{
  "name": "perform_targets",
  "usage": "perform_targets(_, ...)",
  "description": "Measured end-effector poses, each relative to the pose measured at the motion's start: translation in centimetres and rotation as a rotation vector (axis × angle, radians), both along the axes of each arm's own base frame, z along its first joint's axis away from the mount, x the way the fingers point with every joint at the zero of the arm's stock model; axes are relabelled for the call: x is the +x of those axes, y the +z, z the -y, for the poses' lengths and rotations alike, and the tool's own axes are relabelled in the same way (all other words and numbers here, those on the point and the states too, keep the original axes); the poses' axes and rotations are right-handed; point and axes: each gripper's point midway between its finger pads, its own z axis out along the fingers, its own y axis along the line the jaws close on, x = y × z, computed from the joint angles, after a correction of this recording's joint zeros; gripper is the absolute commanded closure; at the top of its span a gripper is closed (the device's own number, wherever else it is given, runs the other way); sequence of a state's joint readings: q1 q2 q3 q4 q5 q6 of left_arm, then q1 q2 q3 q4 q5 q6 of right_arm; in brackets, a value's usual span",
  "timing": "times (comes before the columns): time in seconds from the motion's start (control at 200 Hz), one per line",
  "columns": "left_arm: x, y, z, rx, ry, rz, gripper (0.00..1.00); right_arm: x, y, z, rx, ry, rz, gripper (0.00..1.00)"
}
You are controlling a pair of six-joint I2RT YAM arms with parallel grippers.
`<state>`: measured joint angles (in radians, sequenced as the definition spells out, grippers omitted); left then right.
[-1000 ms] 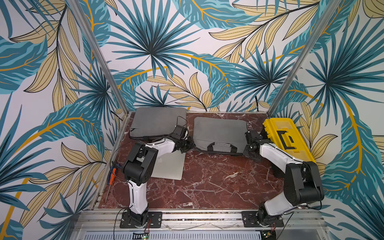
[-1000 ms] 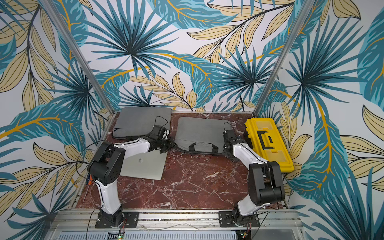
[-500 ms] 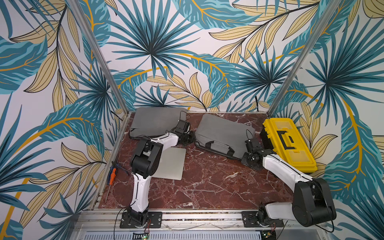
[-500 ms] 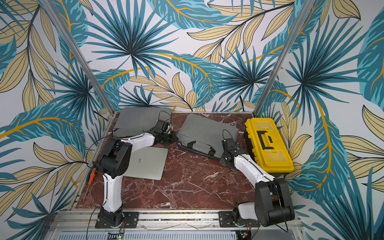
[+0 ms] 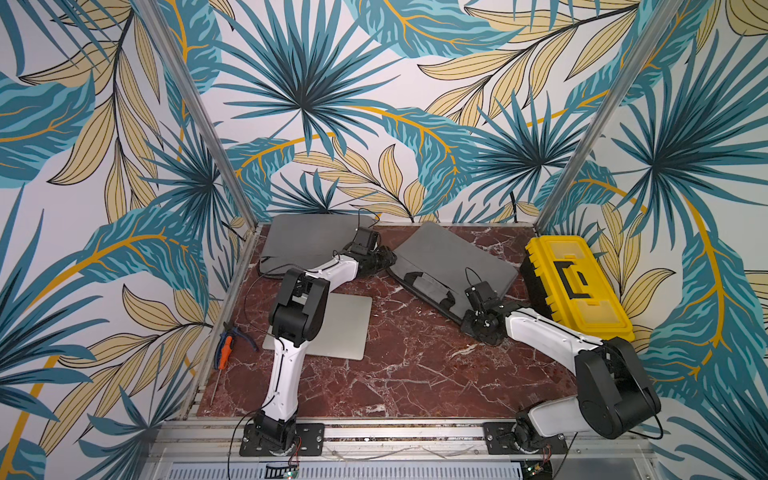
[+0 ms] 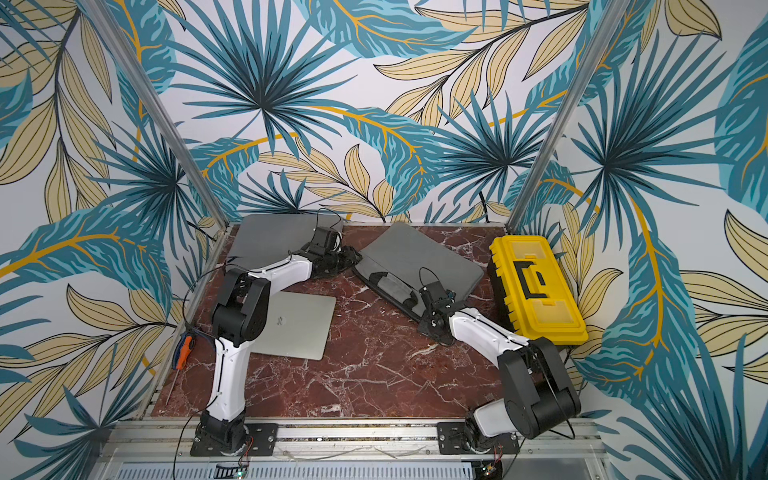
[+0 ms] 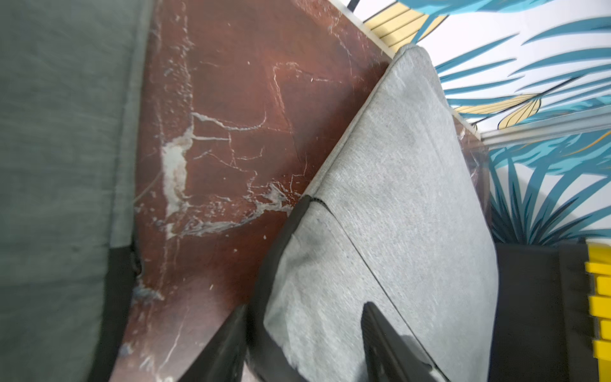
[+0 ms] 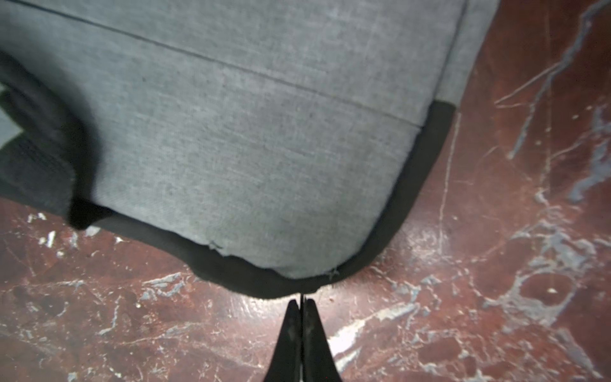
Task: Open the zippered laptop bag and take out the laptop
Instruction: Unzip the zipper on the zippered laptop bag.
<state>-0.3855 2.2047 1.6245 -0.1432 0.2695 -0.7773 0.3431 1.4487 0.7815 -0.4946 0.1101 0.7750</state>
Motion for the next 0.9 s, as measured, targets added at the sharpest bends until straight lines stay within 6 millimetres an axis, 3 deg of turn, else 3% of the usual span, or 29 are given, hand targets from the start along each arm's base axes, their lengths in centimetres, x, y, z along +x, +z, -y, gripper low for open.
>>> perform_targets(0.225,-3.5,3.0,-0.2,-0.033,0.003,-0.003,0.35,0.3,0.2,-0.8,0.025,0.008,0.014,1.00)
perform_targets(0.325,-5.6,3.3,1.7,-0.055,-0.054,-0.014,0.35,0.6,0.2,-1.4,0.037,0.019,0.014,1.00)
perform_targets(0.616,-12.8,1.9,9.9,-0.122,-0.312,-0.113,0.35,2.6,0.7,-4.1,0.102,0.061,0.044,1.00)
perform_targets(0.741,-14.7,1.8,11.7,-0.146,-0.384,-0.135,0.36,3.8,1.4,-5.3,0.134,0.078,0.073,1.00)
perform_targets(0.901,-16.0,0.3,12.6,-0.157,-0.432,-0.184,0.38,4.6,1.7,-6.2,0.162,0.090,0.085,1.00)
